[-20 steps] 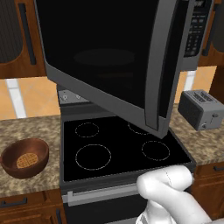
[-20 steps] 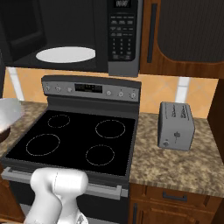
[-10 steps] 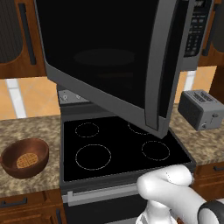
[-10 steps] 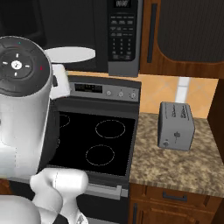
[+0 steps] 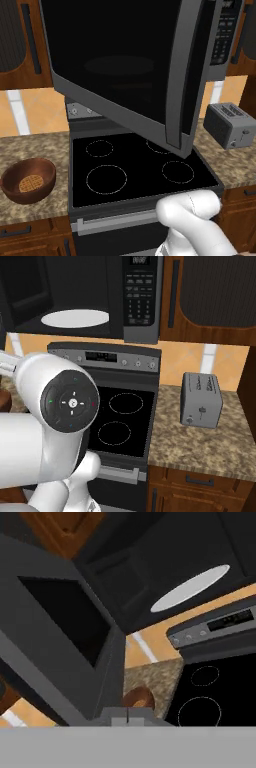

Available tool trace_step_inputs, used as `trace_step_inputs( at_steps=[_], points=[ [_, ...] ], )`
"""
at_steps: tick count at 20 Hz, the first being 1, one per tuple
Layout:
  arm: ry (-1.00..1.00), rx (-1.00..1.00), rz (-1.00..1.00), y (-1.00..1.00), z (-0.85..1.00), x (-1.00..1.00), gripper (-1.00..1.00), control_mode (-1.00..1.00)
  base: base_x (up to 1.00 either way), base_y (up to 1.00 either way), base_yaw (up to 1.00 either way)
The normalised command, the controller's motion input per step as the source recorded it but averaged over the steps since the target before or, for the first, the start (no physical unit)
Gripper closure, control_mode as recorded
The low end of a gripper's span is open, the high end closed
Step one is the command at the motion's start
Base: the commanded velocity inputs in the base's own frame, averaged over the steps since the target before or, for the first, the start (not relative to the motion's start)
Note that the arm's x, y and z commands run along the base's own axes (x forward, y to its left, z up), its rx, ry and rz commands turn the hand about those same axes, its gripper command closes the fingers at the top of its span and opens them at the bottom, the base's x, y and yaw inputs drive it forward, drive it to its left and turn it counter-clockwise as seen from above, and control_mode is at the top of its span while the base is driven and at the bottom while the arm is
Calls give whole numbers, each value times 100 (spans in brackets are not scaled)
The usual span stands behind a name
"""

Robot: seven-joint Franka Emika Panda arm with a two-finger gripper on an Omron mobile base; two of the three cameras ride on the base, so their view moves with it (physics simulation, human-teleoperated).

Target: Open the microwave, place the bowl with waffle inside the microwave, then close the microwave door and turn it on.

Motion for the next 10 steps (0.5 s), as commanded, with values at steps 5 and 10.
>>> trace_step_inputs(
  at_steps=[5, 10],
  points=[
    [63, 43, -22, 3, -12, 15, 100, -100, 0, 0, 0],
    [31, 48, 9, 1, -22, 71, 100, -100, 0, 0, 0]
  ],
)
